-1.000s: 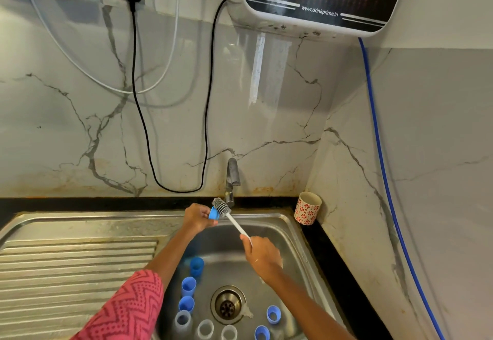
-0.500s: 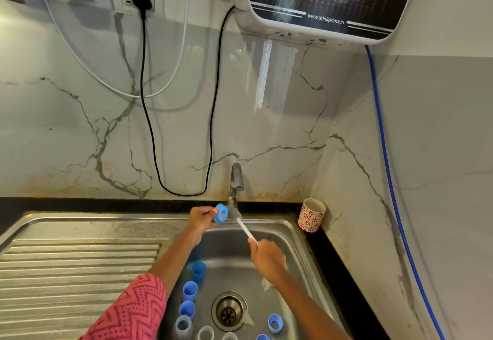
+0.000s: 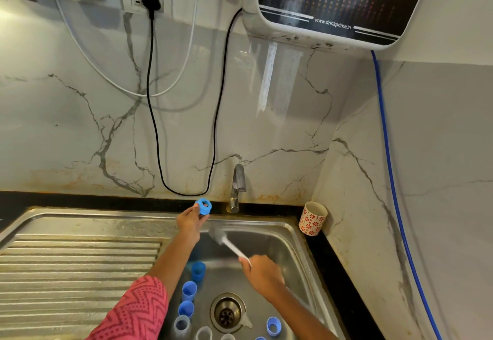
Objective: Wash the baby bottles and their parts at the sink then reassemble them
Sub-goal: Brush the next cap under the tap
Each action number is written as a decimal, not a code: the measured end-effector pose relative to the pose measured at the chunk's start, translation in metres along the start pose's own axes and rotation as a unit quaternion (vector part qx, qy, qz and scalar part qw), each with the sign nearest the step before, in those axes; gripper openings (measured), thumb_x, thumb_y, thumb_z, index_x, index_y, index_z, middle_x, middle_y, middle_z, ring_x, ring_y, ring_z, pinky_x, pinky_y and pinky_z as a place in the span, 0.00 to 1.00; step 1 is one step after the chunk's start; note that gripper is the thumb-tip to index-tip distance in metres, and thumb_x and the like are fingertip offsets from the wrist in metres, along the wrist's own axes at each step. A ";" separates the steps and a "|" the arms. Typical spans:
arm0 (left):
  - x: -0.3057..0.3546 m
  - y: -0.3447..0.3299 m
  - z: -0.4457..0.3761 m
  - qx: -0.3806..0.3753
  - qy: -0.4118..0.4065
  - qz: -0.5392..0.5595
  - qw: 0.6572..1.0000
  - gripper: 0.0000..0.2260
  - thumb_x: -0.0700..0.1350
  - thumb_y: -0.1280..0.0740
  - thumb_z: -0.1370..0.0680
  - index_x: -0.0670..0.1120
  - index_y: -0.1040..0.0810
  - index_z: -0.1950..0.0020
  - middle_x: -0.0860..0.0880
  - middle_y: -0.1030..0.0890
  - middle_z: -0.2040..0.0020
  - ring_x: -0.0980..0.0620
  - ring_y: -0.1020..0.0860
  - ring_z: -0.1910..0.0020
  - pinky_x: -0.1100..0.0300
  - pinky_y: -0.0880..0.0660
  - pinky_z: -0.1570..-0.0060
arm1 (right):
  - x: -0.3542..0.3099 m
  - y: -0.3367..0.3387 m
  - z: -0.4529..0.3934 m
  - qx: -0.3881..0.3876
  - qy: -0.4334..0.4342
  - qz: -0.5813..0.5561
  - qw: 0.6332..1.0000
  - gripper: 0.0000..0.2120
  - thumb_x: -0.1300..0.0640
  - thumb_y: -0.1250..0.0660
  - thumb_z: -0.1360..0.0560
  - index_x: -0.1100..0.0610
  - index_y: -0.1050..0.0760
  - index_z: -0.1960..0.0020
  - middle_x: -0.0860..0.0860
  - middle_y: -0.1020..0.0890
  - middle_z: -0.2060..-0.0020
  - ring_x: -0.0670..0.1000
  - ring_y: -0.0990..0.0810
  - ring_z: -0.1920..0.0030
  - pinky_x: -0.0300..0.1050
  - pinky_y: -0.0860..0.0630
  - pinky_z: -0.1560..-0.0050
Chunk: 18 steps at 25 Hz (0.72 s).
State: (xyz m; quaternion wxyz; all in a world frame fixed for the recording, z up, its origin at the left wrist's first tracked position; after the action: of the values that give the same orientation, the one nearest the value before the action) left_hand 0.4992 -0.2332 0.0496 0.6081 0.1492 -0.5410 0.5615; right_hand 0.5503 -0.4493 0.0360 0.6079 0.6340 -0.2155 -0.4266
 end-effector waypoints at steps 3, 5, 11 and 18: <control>0.001 0.008 -0.007 -0.008 0.008 -0.036 0.999 0.16 0.38 0.36 0.22 0.34 0.29 0.36 0.35 0.26 0.38 0.39 0.26 0.38 0.50 0.27 0.40 | 0.015 0.013 -0.001 0.025 -0.028 0.007 0.999 0.27 0.43 0.53 0.18 0.60 0.23 0.42 0.56 0.18 0.49 0.55 0.19 0.48 0.45 0.26 0.53; -0.008 0.007 -0.006 -0.022 0.015 -0.093 0.995 0.15 0.38 0.37 0.22 0.33 0.29 0.36 0.34 0.26 0.38 0.39 0.26 0.38 0.50 0.27 0.42 | 0.000 0.026 -0.005 0.042 -0.019 -0.016 0.999 0.27 0.43 0.53 0.18 0.60 0.22 0.44 0.55 0.18 0.52 0.55 0.19 0.51 0.45 0.26 0.55; -0.015 -0.009 0.010 -0.084 -0.026 -0.182 0.979 0.14 0.36 0.38 0.21 0.31 0.28 0.38 0.32 0.25 0.39 0.37 0.25 0.39 0.49 0.26 0.44 | -0.007 0.000 -0.006 -0.049 -0.085 -0.120 0.988 0.27 0.42 0.50 0.19 0.62 0.25 0.41 0.58 0.20 0.46 0.57 0.21 0.47 0.44 0.28 0.55; -0.008 0.004 0.003 -0.106 -0.094 -0.321 0.936 0.13 0.36 0.37 0.22 0.31 0.26 0.39 0.32 0.23 0.42 0.39 0.23 0.44 0.53 0.24 0.49 | -0.019 0.008 -0.008 -0.018 -0.053 -0.136 0.989 0.27 0.41 0.51 0.19 0.59 0.22 0.49 0.55 0.20 0.58 0.55 0.22 0.57 0.44 0.30 0.60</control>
State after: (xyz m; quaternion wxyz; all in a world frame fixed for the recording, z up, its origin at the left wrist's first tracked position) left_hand 0.4956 -0.2386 0.0422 0.7149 0.3017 -0.5752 0.2590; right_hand 0.5487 -0.4310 0.0477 0.5438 0.6225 -0.1516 -0.5420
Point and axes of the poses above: each hand's wrist, its own z-axis away from the middle knuckle, its own y-axis out of the back of the hand, x = y × z, the point moved 7 cm from there along -z, towards the middle knuckle
